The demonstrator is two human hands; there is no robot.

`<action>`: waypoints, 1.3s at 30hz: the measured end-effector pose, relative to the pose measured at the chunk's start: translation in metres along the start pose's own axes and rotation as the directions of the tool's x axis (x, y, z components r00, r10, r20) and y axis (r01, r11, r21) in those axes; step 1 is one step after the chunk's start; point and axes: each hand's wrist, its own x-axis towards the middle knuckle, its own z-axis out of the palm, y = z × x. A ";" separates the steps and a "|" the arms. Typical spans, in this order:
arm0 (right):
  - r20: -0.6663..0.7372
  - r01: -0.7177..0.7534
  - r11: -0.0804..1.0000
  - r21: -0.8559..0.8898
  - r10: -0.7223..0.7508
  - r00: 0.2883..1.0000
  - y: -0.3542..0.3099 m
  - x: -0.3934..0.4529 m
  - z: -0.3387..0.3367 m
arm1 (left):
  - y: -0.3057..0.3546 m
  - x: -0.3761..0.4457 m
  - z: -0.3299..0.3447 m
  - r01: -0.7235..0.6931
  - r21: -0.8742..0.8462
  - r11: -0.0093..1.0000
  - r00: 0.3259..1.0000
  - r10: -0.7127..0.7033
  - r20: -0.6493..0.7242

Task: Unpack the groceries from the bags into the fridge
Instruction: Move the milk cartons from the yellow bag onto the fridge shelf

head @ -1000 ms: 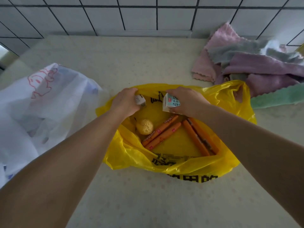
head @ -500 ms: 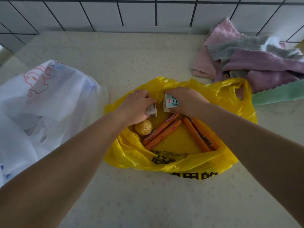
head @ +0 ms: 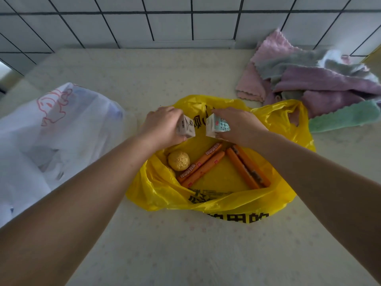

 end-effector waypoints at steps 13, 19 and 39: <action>-0.217 0.092 0.982 0.162 -0.055 0.975 -0.039 -0.084 -0.049 | 0.021 -0.105 -0.067 0.176 -0.589 0.788 0.908 -0.362 -0.213; -0.231 0.202 0.962 0.182 -0.157 0.960 -0.087 -0.116 -0.053 | 0.026 -0.180 -0.063 0.149 -0.949 0.277 0.763 -0.643 -0.068; -0.152 0.499 0.782 0.374 -0.479 0.865 -0.452 -0.241 0.072 | -0.109 -0.567 -0.027 -0.309 -0.855 -0.417 0.712 -0.698 0.082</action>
